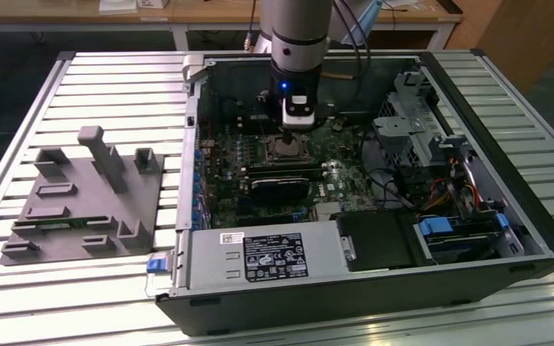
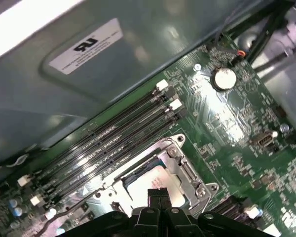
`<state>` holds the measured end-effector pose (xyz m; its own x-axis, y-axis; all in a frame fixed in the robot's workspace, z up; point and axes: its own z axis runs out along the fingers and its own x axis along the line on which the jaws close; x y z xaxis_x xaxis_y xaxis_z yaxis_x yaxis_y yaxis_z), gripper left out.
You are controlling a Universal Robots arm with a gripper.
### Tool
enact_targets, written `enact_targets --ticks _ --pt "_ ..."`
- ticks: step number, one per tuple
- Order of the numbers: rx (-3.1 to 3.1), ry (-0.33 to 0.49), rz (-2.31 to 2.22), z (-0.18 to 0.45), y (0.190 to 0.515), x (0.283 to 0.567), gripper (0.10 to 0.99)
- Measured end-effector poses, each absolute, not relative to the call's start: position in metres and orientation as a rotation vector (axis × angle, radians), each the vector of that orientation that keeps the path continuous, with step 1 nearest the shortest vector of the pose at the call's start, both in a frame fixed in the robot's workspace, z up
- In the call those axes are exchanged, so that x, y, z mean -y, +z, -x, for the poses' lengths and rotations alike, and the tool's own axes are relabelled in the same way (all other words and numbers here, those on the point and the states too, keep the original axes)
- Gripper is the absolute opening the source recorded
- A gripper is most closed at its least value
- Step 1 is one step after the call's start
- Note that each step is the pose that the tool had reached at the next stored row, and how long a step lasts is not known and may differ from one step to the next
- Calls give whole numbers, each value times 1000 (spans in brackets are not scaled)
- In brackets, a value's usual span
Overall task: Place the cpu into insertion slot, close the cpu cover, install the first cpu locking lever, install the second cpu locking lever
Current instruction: 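Close the cpu cover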
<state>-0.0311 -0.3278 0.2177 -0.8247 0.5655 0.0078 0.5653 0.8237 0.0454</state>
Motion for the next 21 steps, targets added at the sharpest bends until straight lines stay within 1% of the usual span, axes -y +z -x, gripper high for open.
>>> enact_targets --ticks 21 --pt "-3118 76 -344 31 212 328 106"
